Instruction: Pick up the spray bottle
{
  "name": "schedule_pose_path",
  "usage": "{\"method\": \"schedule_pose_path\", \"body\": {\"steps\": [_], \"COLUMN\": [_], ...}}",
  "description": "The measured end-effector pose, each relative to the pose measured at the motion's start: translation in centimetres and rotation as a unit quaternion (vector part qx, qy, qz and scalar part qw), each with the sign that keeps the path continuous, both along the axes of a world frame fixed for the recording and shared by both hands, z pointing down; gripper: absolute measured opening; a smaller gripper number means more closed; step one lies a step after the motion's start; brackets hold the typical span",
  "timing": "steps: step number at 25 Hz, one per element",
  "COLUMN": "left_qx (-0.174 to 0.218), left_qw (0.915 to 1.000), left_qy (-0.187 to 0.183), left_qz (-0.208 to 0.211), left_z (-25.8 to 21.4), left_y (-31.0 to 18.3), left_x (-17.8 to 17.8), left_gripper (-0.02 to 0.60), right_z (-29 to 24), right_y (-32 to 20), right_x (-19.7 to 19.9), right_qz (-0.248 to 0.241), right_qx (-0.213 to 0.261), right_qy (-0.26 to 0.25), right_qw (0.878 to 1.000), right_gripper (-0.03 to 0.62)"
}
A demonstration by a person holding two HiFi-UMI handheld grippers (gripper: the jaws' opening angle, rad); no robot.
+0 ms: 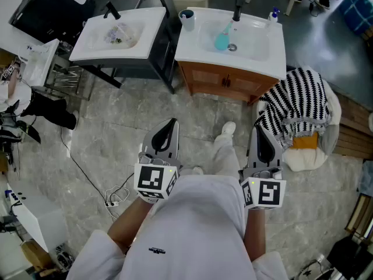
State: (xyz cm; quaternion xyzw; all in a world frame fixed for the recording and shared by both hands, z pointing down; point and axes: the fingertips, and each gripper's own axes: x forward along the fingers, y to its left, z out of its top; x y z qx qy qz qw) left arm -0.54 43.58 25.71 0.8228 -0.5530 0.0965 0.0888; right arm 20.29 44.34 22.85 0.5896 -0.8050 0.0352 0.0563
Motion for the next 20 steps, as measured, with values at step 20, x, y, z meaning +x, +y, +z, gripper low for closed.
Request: {"method": "schedule_pose_path", "body": {"steps": [20], "left_qx": [0.004], "left_qw": [0.9998], "left_qy": [-0.016], "left_qz": [-0.014], "left_z": [-4.1], "left_y": [14.7], "left_x": [3.4], "left_gripper": [0.005], "right_z": [-3.4], "right_y": [12.9], "right_x": [1.2], "right_qz": [-0.032], "right_qx": [0.010], "right_qy": [-0.041], "right_qw": [0.999], "right_gripper": [0.005]}}
